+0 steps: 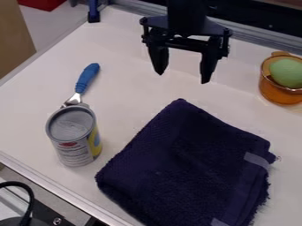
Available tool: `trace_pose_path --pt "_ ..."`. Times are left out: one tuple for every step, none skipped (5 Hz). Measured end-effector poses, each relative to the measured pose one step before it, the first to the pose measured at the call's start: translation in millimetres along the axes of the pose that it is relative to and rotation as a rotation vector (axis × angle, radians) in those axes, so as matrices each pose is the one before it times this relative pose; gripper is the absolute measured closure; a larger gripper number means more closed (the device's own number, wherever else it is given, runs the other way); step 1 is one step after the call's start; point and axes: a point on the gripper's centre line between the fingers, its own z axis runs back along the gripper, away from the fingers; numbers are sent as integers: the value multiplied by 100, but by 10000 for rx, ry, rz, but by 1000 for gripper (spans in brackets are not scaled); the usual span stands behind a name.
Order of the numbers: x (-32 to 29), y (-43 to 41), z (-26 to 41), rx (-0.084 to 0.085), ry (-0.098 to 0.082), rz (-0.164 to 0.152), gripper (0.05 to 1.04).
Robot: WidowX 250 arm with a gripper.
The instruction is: Moved the blue cloth to the left side of the table
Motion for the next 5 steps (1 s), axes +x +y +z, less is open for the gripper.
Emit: trace_pose_path --pt "-537 81 -912 72 330 9 84" --pt "-1308 -229 -1225 156 228 -239 84" --pt "-2319 -901 -770 66 -188 -465 84" --pt "-1289 -999 -994 95 131 -222 84" --pt "-473 -1113 -1701 272 89 167 84"
